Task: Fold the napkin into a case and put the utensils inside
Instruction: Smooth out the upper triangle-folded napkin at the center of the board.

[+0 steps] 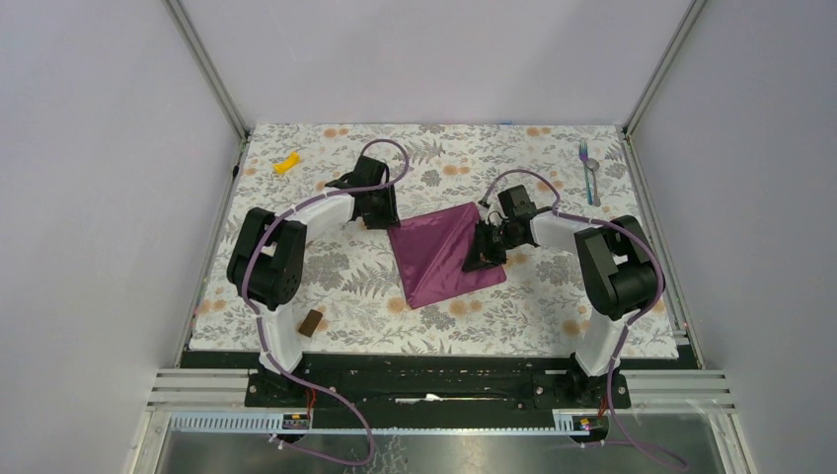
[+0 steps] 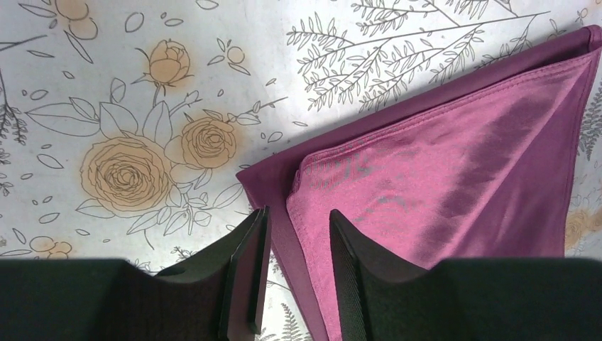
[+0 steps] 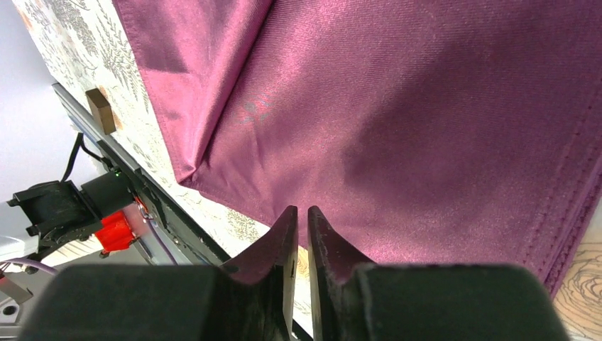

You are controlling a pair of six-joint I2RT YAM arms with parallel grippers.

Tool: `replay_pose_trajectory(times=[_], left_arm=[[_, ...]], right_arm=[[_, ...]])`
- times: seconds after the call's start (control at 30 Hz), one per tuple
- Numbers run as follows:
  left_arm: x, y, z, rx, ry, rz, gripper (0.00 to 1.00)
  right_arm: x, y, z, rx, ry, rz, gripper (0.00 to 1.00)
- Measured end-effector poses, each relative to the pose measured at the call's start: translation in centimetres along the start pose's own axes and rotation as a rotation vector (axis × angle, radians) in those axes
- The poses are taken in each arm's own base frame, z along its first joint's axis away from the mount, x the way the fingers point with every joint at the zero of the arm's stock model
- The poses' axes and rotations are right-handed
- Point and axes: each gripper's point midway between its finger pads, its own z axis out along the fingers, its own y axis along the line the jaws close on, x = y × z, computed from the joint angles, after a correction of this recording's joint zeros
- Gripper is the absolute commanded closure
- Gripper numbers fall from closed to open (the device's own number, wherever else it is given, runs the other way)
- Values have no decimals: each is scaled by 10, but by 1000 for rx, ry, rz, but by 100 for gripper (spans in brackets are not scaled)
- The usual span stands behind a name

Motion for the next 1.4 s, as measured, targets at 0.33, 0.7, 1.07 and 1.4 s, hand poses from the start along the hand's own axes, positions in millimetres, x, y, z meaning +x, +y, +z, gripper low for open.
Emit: replay_pose_trajectory(times=[0.33,0.7,1.07,1.4], left_arm=[[-4,4,18,-24,11,15,74],[0,11,20,-45,3,19,83],[4,15,5,-49,-35,6,81],[-3,15,6,-41,-55,0,71]], right_arm=[[0,-4,4,2,6,-5,87],[-1,-4,5,0,2,-11,89],[2,-9,9,7,17,-1,90],[3,-9,10,7,19,-2,91]])
